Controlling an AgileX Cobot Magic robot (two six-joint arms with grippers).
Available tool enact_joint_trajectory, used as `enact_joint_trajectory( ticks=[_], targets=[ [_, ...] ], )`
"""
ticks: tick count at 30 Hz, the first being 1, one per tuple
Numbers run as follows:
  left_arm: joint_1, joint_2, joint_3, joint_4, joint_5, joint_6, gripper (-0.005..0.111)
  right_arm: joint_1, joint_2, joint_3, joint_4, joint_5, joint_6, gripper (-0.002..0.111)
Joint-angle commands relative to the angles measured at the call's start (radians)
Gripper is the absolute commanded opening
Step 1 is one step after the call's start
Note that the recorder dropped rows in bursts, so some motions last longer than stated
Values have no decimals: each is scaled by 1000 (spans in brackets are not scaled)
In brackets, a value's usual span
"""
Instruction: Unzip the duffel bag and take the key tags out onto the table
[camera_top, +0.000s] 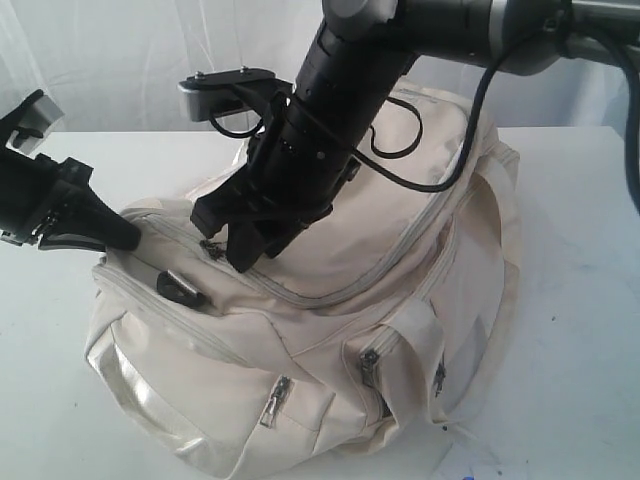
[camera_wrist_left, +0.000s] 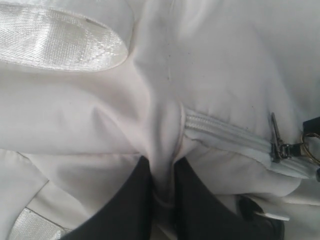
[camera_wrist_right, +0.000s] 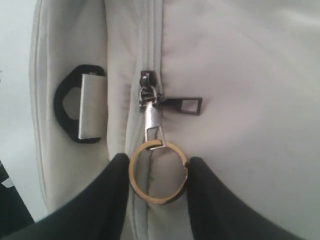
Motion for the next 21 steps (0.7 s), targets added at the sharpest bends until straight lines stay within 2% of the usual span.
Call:
enact_joint_trajectory(
  ticks=[1, 7, 21],
  targets=[
    [2, -3, -1, 22, 5, -7, 0, -11, -16, 9, -4, -62, -11, 0],
    [2, -3, -1, 22, 5, -7, 0, -11, -9, 9, 60, -201, -24, 0],
    [2, -3, -1, 18, 5, -7, 0, -11, 67, -2, 268, -349, -147, 0]
  ],
)
